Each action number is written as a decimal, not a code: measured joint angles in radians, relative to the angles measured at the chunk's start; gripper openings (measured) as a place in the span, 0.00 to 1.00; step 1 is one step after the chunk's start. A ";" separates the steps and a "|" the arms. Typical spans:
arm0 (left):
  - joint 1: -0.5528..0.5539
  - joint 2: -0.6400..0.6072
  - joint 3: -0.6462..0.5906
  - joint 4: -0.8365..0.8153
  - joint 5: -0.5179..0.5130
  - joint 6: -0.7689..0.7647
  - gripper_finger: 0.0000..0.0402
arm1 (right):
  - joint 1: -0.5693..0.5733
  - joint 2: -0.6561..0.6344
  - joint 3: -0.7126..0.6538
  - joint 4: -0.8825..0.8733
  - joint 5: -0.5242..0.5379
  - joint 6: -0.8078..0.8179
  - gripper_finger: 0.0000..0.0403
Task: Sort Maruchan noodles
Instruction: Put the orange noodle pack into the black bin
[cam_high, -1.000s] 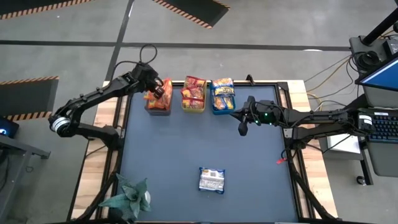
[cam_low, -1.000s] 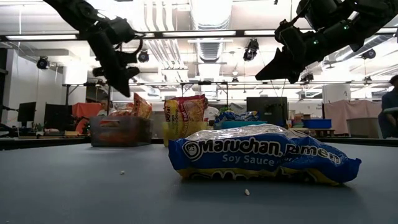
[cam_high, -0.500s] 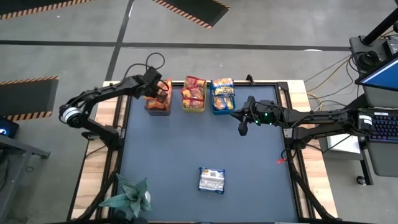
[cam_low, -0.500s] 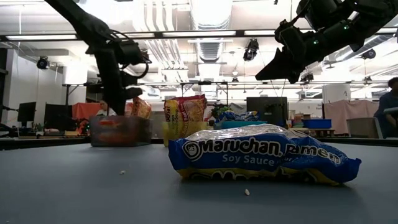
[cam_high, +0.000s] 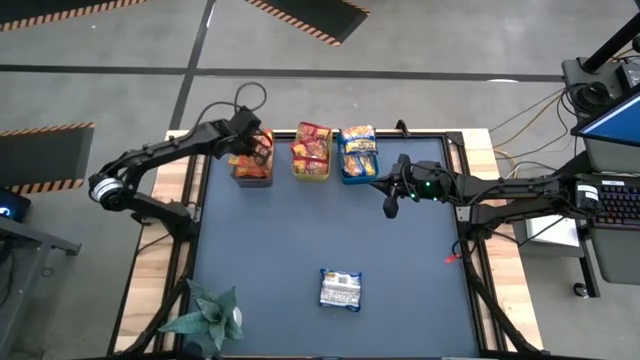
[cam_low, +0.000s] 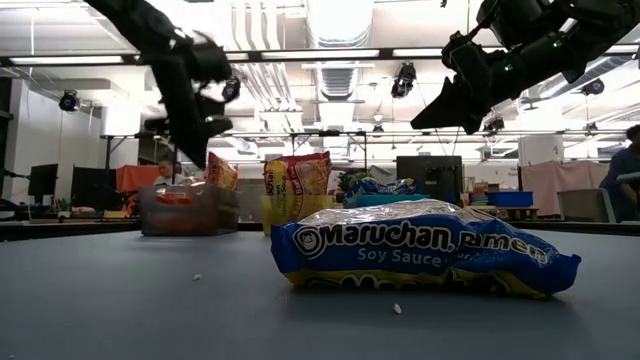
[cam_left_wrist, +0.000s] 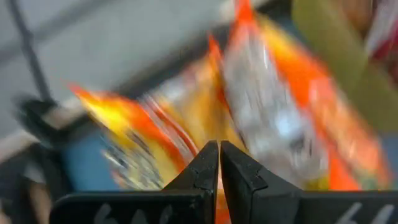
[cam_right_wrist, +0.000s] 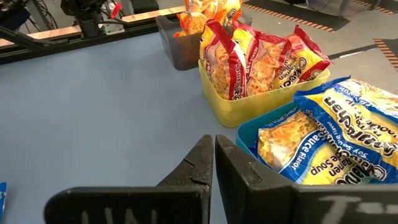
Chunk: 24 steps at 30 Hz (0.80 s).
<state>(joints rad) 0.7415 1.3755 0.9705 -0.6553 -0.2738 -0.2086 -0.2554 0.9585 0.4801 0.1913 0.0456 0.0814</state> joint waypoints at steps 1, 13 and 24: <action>0.000 -0.008 0.018 0.010 -0.034 0.017 0.00 | 0.000 0.000 0.000 0.000 0.000 0.001 0.02; 0.033 0.069 -0.018 0.078 -0.211 0.083 0.00 | 0.000 0.000 -0.001 -0.002 0.000 0.014 0.02; 0.027 0.134 -0.031 0.064 -0.186 -0.003 0.00 | 0.000 0.000 -0.005 -0.001 0.000 0.016 0.02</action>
<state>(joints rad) 0.7682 1.5095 0.9392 -0.5917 -0.4594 -0.2111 -0.2554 0.9585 0.4751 0.1903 0.0452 0.0971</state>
